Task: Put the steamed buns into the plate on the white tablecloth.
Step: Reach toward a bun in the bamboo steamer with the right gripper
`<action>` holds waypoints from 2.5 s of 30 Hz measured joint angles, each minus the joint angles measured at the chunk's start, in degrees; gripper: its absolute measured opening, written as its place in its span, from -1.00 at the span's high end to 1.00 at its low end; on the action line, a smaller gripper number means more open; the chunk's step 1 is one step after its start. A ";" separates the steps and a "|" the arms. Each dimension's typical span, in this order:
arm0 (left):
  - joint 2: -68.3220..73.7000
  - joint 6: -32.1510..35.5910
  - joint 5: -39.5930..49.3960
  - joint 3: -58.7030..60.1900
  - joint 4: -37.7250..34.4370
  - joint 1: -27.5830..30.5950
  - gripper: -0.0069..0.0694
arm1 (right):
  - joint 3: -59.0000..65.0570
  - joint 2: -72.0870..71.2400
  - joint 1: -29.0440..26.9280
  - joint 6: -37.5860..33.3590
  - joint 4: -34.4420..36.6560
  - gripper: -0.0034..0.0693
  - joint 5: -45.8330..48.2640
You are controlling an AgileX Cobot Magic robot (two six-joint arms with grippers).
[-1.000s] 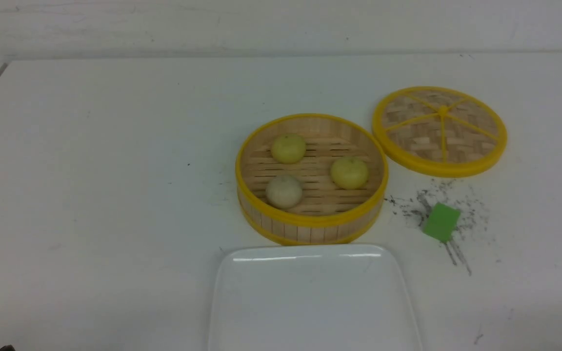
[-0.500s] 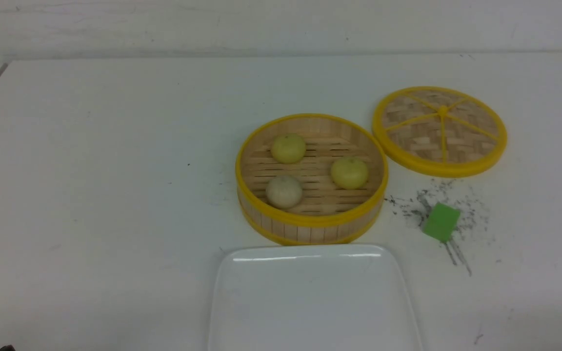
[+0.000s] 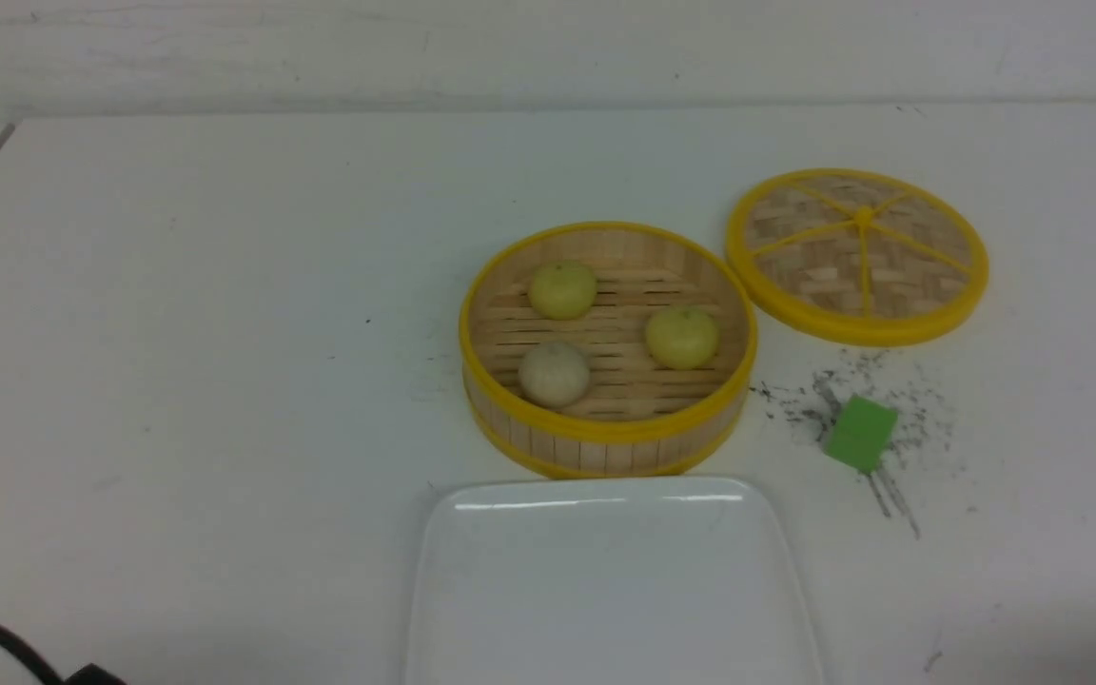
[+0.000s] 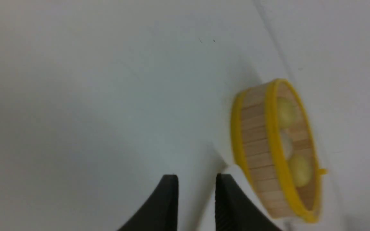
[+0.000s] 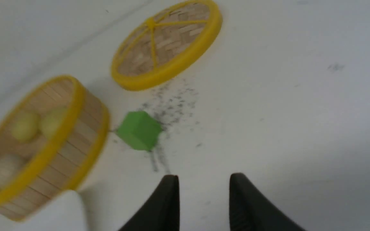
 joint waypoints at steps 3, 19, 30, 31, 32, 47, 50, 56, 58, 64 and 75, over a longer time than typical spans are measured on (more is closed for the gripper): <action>0.00 -3.12 0.05 0.18 -4.55 0.00 0.28 | 0.00 0.00 0.00 4.77 5.47 0.25 -0.03; 0.48 7.33 2.77 -13.12 2.35 0.00 0.48 | -10.73 0.59 0.00 -5.77 16.58 0.69 -0.63; 30.43 14.33 39.19 -34.03 13.55 0.00 0.81 | -34.36 29.44 0.00 -15.94 5.75 0.90 30.32; 33.69 16.50 41.44 -34.97 13.66 0.00 0.81 | -35.76 33.30 0.00 -15.98 6.98 0.90 32.87; 37.84 19.55 42.59 -35.92 13.77 0.00 0.81 | -37.96 37.81 0.00 -17.47 9.14 0.90 35.92; 48.72 33.31 32.81 -36.54 1.31 0.00 0.79 | -56.38 77.84 9.22 -57.66 45.45 0.87 40.20; 48.78 33.37 32.47 -36.54 1.43 0.00 0.77 | -63.69 84.26 13.80 -53.63 38.51 0.83 37.89; 48.78 33.49 32.37 -36.54 1.64 0.00 0.74 | -78.26 96.18 20.61 -42.12 20.69 0.55 32.82; 48.78 33.49 32.50 -36.54 1.69 0.00 0.73 | -82.49 99.58 22.35 -39.39 15.54 0.40 31.61; 48.78 33.49 32.55 -36.54 1.69 0.00 0.70 | -91.98 109.35 25.13 -33.03 3.41 -0.05 28.55; 48.78 33.49 32.50 -36.54 1.82 0.00 0.68 | -96.04 120.09 25.17 -27.28 -5.51 -0.13 22.19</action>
